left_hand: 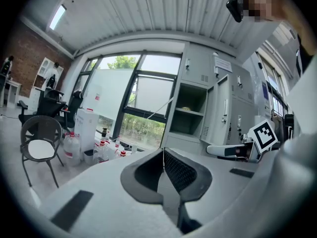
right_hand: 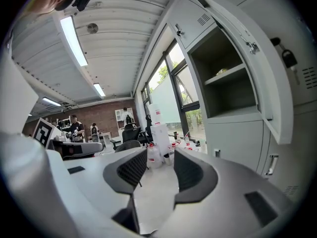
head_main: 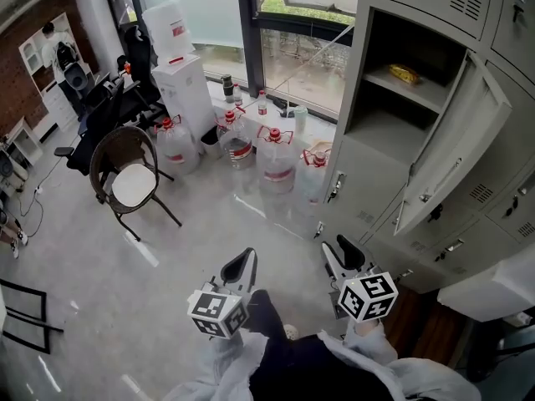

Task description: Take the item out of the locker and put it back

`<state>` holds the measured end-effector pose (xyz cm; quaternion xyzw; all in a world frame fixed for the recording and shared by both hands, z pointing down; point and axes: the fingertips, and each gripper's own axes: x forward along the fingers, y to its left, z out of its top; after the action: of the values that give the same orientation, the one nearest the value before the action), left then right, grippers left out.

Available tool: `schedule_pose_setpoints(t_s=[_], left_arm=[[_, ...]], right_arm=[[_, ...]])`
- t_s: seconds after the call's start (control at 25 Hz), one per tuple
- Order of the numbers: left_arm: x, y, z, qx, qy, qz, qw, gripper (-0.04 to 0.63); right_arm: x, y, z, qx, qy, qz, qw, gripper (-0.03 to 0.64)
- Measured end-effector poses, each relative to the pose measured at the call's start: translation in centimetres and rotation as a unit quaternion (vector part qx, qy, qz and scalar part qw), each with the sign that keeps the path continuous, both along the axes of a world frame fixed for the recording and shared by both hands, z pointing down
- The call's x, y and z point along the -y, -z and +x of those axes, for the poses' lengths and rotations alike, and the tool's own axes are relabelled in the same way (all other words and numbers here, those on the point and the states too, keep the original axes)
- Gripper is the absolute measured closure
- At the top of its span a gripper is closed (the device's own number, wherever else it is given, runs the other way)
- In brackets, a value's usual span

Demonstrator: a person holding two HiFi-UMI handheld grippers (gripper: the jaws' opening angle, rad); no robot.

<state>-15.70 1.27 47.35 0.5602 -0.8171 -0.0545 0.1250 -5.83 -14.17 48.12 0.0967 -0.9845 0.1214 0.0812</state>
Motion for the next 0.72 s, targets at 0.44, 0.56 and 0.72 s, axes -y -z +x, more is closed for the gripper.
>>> schedule_pose_setpoints(t_s=[0.44, 0.56, 0.72], left_arm=[[5.3, 0.3, -3.9, 0.005, -0.049, 0.01, 0.9987, 0.586], [7.7, 1.2, -6.0, 0.009, -0.065, 0.016, 0.9977, 0.586], [10.6, 2.7, -9.5, 0.012, -0.078, 0.032, 0.9963, 0.586]], right_arm=[[3.3, 0.2, -3.4, 0.005, -0.033, 0.0, 0.999, 0.449], [5.1, 0.9, -5.3, 0.004, -0.043, 0.003, 0.999, 0.449], [7.4, 2.5, -8.3, 0.006, -0.053, 0.017, 0.998, 0.449]])
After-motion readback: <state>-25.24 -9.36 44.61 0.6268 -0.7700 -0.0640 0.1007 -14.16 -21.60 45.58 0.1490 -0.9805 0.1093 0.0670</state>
